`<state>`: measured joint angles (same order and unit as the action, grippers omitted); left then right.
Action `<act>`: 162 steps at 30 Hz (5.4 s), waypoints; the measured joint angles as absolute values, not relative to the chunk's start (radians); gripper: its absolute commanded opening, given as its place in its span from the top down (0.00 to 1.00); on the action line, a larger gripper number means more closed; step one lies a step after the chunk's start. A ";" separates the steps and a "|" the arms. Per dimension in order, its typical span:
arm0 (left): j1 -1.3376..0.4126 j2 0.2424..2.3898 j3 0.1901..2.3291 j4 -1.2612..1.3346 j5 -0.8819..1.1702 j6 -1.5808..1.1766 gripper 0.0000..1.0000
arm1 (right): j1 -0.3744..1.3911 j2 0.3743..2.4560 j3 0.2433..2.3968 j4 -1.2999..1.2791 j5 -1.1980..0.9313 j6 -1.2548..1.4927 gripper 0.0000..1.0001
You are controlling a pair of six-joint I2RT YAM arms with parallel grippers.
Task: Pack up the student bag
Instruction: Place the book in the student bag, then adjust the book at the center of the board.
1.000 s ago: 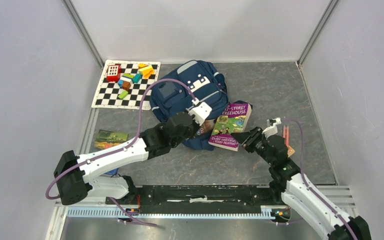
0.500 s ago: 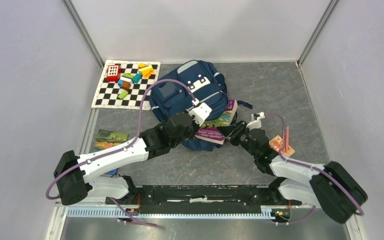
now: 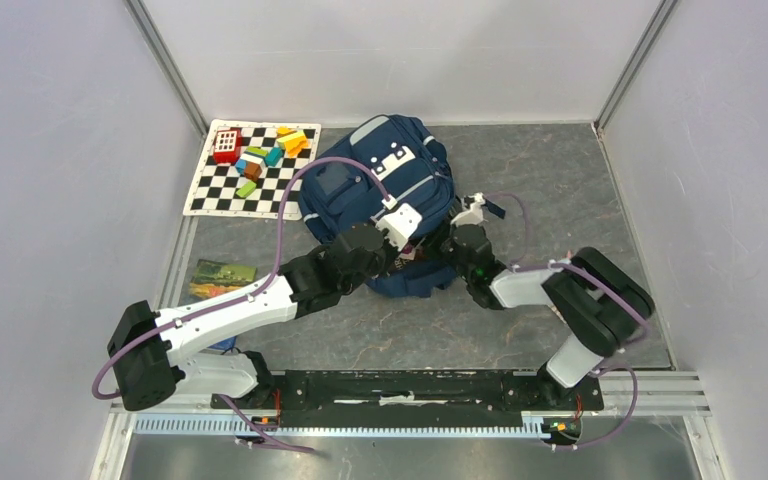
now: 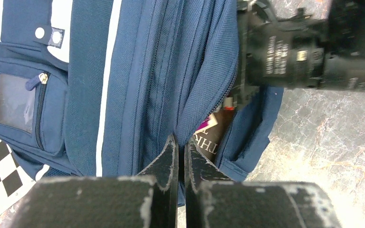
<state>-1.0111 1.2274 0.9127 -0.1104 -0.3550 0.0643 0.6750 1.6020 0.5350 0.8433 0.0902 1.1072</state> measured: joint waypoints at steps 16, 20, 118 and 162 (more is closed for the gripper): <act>-1.013 1.235 0.911 -0.103 -0.353 0.064 0.98 | 0.705 1.669 0.545 0.919 0.099 0.974 0.32; -1.013 1.238 0.911 -0.097 -0.353 0.062 0.98 | 0.706 1.590 0.471 0.900 0.114 0.915 0.21; 0.498 0.852 0.385 -0.684 -0.501 -1.156 0.00 | 0.707 0.329 0.293 -0.089 0.635 0.207 0.02; 0.245 1.254 0.848 -0.481 -0.295 -0.720 0.00 | 0.707 0.346 0.307 -0.092 0.654 0.230 0.02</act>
<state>0.2455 1.2545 0.8482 -0.4808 -0.2955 -0.7200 0.7071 0.3462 0.3065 -0.0917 0.6540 0.2302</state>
